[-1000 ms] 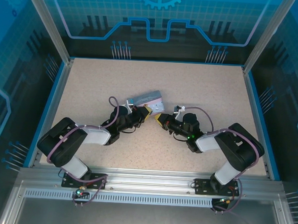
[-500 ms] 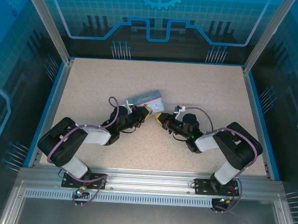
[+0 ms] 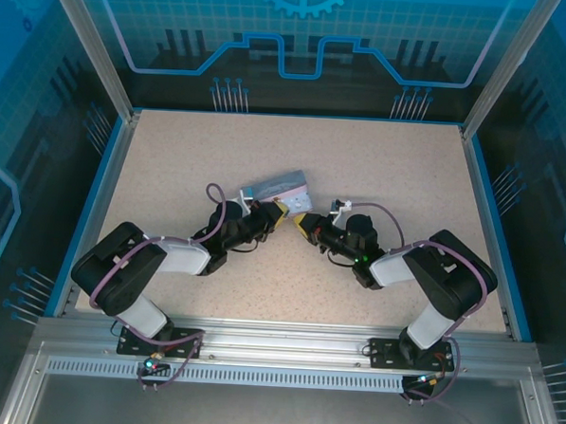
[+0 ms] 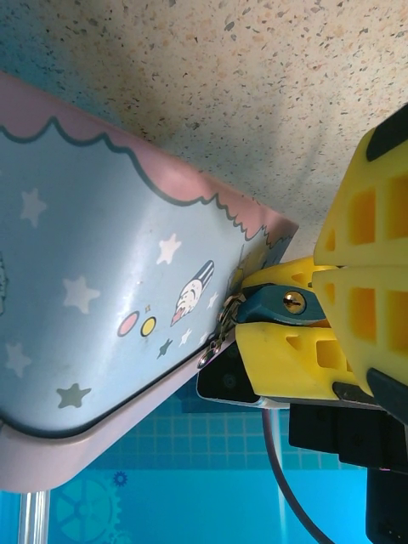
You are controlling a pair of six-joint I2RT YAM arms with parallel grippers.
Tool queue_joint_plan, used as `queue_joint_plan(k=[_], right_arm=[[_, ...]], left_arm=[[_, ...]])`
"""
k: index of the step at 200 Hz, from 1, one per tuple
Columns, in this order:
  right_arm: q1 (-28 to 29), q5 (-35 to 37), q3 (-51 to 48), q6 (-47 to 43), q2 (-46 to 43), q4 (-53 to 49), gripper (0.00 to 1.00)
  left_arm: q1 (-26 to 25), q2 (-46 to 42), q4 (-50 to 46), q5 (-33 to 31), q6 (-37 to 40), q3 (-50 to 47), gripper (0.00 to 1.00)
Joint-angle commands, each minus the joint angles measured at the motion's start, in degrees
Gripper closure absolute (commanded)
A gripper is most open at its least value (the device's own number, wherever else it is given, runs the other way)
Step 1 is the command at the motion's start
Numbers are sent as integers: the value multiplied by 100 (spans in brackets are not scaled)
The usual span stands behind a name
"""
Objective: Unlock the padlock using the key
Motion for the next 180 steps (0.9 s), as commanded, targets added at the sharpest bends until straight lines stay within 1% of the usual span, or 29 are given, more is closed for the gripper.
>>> queue_joint_plan(k=[1, 83, 180], right_arm=[[3, 114, 133, -19, -69, 76, 100], [-7, 162, 89, -186, -403, -262, 100], [-7, 94, 230, -125, -112, -132, 100]], left_arm=[[-7, 20, 385, -54, 9, -43, 100], [-20, 45, 379, -72, 40, -45, 100], [-40, 23, 345, -85, 19, 1, 100]])
